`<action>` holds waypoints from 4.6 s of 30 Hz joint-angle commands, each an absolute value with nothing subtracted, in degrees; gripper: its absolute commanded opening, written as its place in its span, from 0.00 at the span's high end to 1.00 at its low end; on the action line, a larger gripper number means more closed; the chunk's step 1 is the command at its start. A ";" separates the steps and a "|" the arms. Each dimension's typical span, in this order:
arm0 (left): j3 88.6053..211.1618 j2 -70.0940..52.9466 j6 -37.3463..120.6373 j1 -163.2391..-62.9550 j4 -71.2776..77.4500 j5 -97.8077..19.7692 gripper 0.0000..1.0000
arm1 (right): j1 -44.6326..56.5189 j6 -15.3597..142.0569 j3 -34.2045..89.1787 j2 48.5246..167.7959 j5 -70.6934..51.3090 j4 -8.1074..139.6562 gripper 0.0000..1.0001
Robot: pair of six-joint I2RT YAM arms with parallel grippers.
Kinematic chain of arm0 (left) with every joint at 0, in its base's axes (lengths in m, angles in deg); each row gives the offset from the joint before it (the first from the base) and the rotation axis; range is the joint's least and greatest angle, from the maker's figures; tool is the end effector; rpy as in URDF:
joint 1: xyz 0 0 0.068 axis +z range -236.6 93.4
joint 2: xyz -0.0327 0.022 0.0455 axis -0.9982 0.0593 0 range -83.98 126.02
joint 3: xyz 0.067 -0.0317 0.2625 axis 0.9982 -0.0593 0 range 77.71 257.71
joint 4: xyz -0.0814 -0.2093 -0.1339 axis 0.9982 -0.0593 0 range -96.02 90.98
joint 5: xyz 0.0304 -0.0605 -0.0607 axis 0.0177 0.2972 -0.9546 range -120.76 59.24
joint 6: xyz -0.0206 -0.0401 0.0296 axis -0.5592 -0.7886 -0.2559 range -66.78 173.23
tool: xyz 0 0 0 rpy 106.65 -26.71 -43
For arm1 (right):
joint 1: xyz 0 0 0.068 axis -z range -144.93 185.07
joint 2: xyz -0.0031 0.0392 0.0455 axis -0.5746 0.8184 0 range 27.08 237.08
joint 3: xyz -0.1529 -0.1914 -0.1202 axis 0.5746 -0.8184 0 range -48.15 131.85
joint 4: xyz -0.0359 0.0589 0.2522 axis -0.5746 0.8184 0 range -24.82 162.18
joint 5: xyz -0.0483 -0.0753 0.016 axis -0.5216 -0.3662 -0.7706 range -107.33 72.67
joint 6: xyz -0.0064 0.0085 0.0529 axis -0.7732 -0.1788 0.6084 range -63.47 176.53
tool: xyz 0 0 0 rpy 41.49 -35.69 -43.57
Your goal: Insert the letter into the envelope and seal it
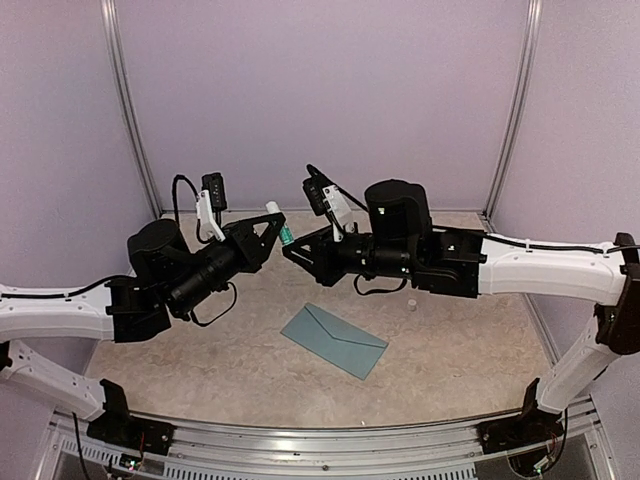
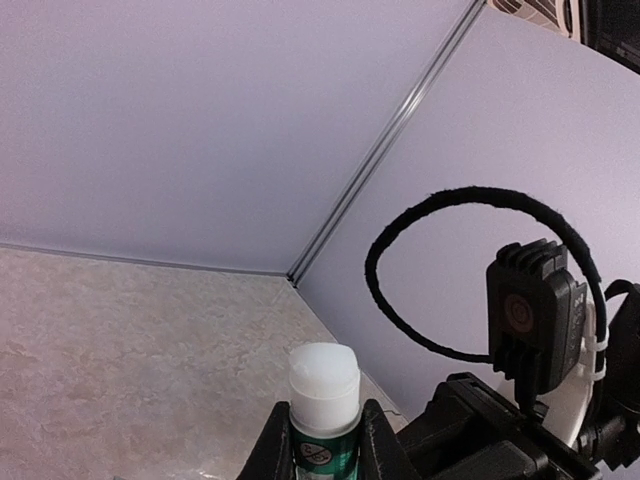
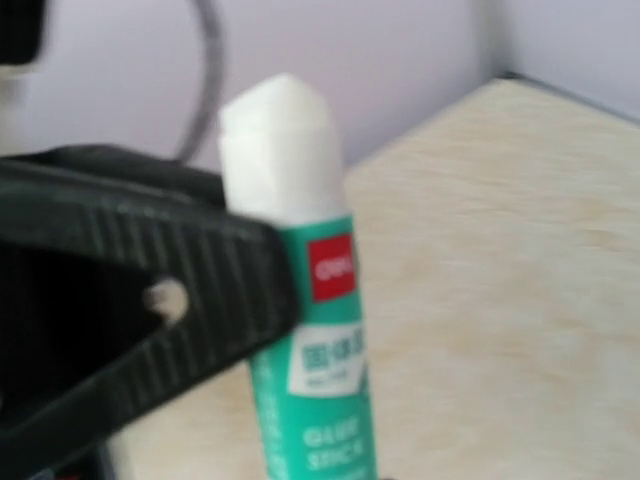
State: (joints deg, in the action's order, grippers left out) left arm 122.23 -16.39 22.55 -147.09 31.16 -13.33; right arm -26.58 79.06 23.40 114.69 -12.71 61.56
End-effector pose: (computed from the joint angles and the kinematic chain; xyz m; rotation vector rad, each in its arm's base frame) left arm 0.1450 -0.2344 0.3300 0.1363 1.5396 -1.0684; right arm 0.1721 0.3252 0.3435 -0.7058 1.7993 1.0982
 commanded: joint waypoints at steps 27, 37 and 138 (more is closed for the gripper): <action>118.18 -22.12 18.89 -142.23 36.58 -40.04 1.00 | -20.52 86.36 7.99 107.48 21.25 32.86 0.25; 118.23 -21.50 19.08 -142.55 41.65 -49.01 1.00 | -20.69 89.79 9.30 110.74 26.70 27.95 0.47; 121.40 -19.29 19.91 -142.76 36.48 -48.45 0.85 | -18.19 88.26 13.97 114.20 27.44 36.64 1.00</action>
